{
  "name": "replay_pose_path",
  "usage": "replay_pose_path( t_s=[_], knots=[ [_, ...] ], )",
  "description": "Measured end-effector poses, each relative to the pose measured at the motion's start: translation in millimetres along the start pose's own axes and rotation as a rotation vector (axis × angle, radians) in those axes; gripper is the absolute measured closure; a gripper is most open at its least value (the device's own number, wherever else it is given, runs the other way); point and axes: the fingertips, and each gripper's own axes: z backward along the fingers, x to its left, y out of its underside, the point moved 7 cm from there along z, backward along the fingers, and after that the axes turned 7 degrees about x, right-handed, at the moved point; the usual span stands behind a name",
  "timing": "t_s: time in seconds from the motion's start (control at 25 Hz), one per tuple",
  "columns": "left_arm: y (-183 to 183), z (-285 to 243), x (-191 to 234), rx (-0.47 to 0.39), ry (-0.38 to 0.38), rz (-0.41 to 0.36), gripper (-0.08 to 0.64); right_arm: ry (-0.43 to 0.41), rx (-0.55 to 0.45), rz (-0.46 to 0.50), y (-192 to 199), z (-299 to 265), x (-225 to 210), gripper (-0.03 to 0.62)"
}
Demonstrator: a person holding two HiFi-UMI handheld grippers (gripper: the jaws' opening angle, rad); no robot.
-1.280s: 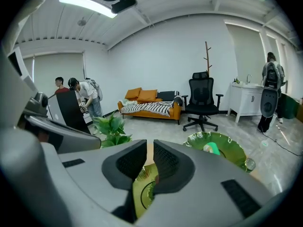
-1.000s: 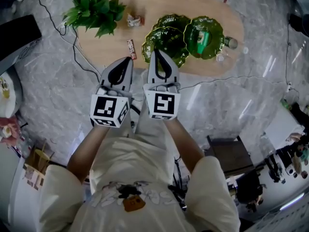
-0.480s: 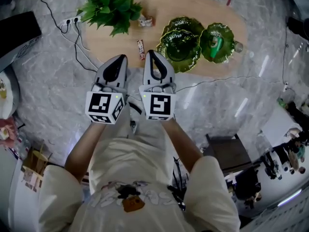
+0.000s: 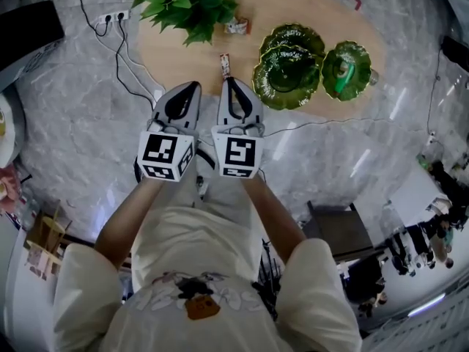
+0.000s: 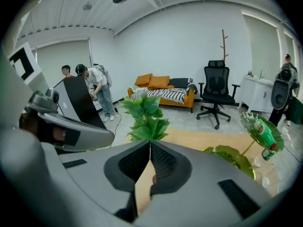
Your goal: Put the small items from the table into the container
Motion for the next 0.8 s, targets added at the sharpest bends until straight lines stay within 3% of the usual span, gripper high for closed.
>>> replay_pose_path(
  t_s=[0.2, 0.52, 0.8],
  knots=[
    [6, -1, 2, 0.008, -0.028, -0.085, 0.552, -0.031, 0.067, 0.002, 15, -4, 8, 0.583],
    [23, -8, -2, 0.036, -0.042, -0.049, 0.552, -0.078, 0.121, -0.013, 34, -14, 11, 0.58],
    [42, -17, 3, 0.064, -0.055, -0.041, 0.552, -0.082, 0.151, -0.025, 53, -19, 9, 0.537]
  ],
)
